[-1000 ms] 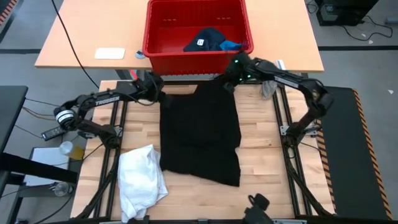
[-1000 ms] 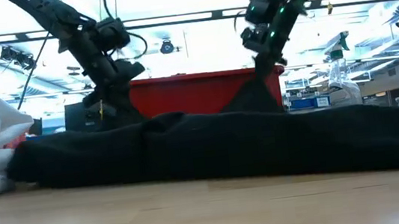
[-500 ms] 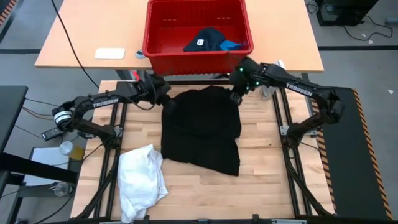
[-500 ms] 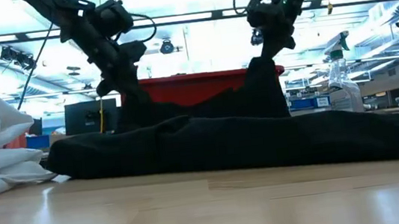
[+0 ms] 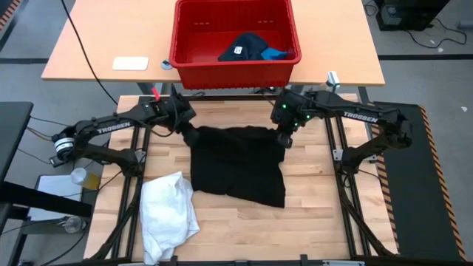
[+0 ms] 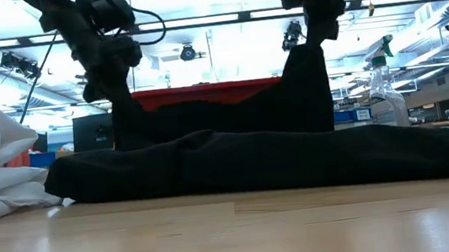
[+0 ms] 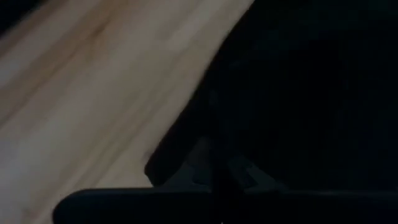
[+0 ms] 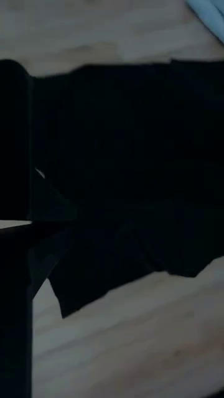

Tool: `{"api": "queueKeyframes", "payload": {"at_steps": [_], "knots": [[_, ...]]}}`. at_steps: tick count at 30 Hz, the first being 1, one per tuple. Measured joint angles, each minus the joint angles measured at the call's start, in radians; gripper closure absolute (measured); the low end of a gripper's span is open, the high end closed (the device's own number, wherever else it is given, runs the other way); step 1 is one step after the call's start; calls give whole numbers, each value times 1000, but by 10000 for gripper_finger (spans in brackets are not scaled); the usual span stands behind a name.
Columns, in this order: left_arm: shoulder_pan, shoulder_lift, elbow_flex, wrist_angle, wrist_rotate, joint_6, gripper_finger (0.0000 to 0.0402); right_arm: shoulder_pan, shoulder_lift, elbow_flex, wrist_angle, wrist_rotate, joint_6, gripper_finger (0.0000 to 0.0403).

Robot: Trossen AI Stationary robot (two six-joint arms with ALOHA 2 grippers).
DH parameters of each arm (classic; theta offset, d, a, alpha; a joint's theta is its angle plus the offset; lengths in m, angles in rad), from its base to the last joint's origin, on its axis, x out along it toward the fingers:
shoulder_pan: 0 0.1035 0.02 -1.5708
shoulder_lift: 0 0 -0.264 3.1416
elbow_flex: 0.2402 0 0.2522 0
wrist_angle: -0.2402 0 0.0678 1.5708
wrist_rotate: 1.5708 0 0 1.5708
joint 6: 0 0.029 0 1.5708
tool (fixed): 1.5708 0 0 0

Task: Fold Laundry from Bin
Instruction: Fold the black shirt

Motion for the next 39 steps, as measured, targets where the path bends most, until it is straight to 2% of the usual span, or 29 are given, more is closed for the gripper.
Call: {"api": "queueKeyframes", "payload": {"at_steps": [3, 7, 15, 19, 25, 28, 31, 35, 39], "knots": [[-32, 4, -20, -10, 17, 11, 399, 47, 0, -12, -18, 0, 0, 398], [-98, 17, -60, 47, 19, -17, 399, 96, 0, -106, -5, -1, 29, 398], [-237, 17, -150, 163, 60, -120, 399, 173, 2, -324, 218, -38, 92, 396], [-286, 17, -171, 172, 59, -153, 398, 213, 2, -409, 297, -47, 94, 392], [-343, 17, -201, 209, 42, -154, 374, 252, 3, -553, 487, -62, 104, 367], [-348, 17, -220, 211, 5, -150, 345, 253, 3, -586, 533, -105, 150, 329], [-345, 17, -225, 211, -3, -140, 297, 246, 3, -576, 504, -140, 162, 278], [-344, 17, -218, 167, 20, -113, 220, 229, 3, -495, 310, -226, 158, 222], [-344, 17, -166, 69, 42, -74, 165, 224, -12, -415, 97, -227, 112, 198]]}}
